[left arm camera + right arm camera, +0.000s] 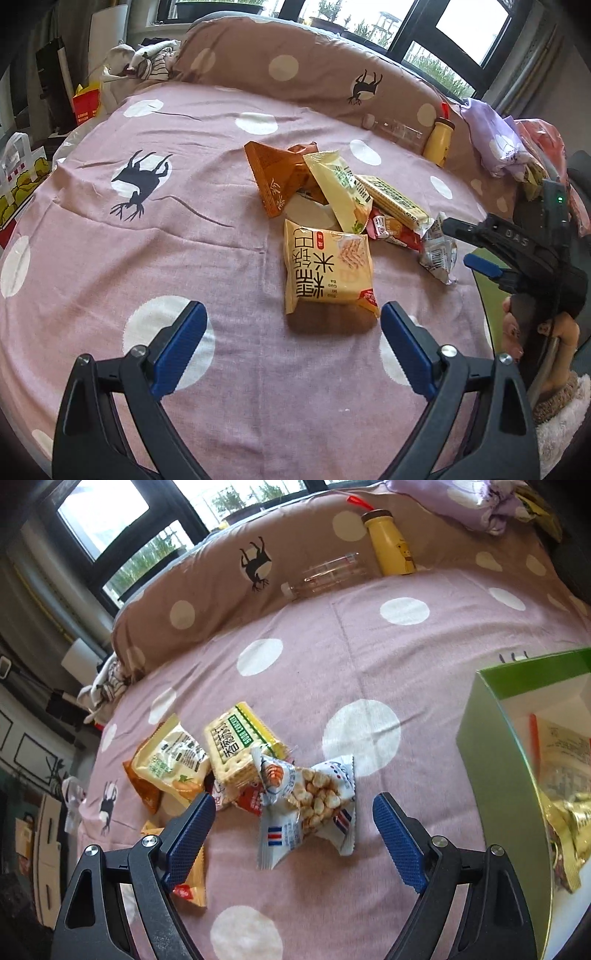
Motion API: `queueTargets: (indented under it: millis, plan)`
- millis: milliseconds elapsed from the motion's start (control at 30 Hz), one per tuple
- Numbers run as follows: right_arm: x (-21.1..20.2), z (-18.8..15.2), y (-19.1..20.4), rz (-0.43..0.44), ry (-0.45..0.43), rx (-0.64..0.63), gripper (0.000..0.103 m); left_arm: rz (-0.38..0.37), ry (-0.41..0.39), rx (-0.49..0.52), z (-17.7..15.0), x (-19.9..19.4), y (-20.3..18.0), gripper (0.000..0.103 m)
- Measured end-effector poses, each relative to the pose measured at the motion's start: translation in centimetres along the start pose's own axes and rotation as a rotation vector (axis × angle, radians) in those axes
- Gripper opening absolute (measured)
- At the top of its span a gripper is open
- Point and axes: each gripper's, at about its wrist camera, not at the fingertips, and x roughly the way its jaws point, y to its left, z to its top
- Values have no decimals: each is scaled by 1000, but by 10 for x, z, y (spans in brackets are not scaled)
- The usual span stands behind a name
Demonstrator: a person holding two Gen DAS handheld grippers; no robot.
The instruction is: Organize snacks
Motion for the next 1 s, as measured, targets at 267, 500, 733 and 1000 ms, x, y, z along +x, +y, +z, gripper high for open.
queueTargets:
  millis: [267, 500, 733, 1000]
  plan:
    - [10, -8, -14, 37, 2, 59, 54, 14, 10, 0, 0, 3, 1, 95]
    - [-36, -38, 30, -36, -27, -85, 50, 23, 6, -12, -1, 1, 4, 95]
    - [-27, -87, 69, -203, 78, -294, 50, 34, 9, -27, 0, 0, 7, 95]
    - [-40, -97, 83, -93, 108, -331, 70, 43, 9, -32, -1, -1, 9, 95]
